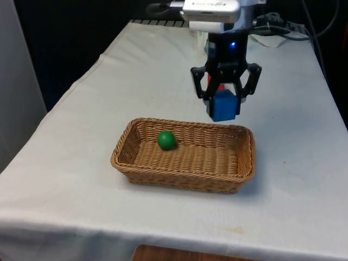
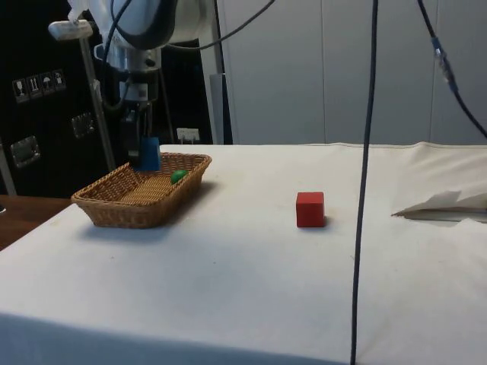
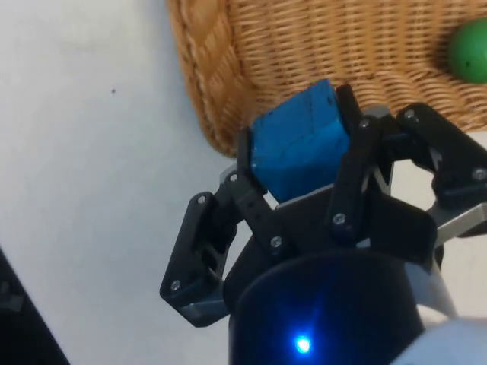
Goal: Place all non-red objects into the basket.
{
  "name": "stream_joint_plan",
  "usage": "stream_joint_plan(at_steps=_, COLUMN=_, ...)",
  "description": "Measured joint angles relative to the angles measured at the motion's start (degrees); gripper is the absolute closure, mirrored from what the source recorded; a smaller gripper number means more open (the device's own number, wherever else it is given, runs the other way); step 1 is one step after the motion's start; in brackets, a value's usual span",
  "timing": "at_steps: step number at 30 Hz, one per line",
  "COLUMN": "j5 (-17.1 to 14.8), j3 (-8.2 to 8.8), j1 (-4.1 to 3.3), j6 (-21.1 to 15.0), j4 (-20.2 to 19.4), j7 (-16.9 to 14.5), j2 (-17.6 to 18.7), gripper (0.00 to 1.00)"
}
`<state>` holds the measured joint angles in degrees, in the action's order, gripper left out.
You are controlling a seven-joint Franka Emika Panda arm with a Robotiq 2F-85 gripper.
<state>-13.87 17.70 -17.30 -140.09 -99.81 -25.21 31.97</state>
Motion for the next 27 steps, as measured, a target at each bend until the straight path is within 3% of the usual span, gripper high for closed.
stream_joint_plan(at_steps=13, j5=-3.72, j3=2.46, j1=1.15, j6=-0.06, j4=6.36, j7=-2.98, j2=7.56, gripper=0.94)
stream_joint_plan(at_steps=27, j5=-7.51, j3=2.75, j1=1.66, j6=-0.57, j4=10.54, j7=-3.09, j2=14.04, gripper=0.94)
